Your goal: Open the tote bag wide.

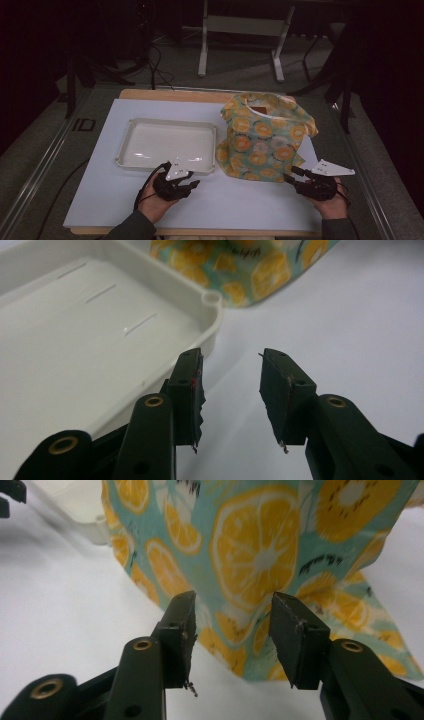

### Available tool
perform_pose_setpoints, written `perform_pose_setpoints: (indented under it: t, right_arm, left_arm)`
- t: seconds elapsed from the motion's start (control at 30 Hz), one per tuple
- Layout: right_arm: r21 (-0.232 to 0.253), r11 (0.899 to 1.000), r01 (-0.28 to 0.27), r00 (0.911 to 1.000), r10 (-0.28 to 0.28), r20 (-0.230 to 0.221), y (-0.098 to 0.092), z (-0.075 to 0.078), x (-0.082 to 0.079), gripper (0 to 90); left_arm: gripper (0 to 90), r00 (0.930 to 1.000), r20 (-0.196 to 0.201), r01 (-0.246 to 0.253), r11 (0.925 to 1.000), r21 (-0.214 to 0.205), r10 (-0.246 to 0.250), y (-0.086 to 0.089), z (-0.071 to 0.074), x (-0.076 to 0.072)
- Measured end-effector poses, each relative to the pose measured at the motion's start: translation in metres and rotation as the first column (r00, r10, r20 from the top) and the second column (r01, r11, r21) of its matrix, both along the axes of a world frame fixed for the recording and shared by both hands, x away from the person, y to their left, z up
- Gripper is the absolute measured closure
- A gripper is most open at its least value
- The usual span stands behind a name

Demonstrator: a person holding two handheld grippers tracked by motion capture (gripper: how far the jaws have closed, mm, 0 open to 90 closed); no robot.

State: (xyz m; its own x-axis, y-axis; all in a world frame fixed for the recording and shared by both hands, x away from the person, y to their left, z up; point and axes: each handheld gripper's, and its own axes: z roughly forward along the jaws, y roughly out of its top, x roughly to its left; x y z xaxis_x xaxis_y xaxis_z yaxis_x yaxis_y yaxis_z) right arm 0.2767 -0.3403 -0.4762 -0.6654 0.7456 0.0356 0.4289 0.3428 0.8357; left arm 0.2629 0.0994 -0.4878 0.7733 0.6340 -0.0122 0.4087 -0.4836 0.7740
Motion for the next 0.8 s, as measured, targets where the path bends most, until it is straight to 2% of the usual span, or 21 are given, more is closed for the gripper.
perform_pose_setpoints:
  t: [0.17,0.3,0.53,0.63,0.8]
  right_arm:
    - [0.010,1.000,0.014,0.9998,-0.015,0.010,0.003,0.003,0.006,50.4]
    - [0.021,0.999,0.026,0.9994,-0.026,0.023,0.006,0.005,0.012,49.4]
    - [0.062,0.998,0.005,0.9998,-0.007,0.020,0.007,0.008,0.014,66.3]
    - [0.060,0.998,-0.001,0.9996,0.000,0.026,0.007,0.008,0.014,74.7]
    - [0.043,0.999,-0.007,0.9992,0.005,0.040,0.008,0.008,0.012,89.1]
  left_arm:
    - [55.5,0.9996,0.025,0.011,0.9999,0.004,-0.011,-0.013,0.008,0.006]
    - [54.6,0.9995,0.025,0.018,0.9998,-0.008,-0.018,-0.020,0.013,0.011]
    - [51.8,0.9989,0.035,0.033,0.9989,-0.033,-0.032,-0.041,0.019,0.023]
    - [51.6,0.9987,0.035,0.037,0.9988,-0.032,-0.036,-0.048,0.019,0.028]
    - [50.9,0.9992,0.025,0.032,0.9973,-0.066,-0.030,-0.055,0.022,0.037]
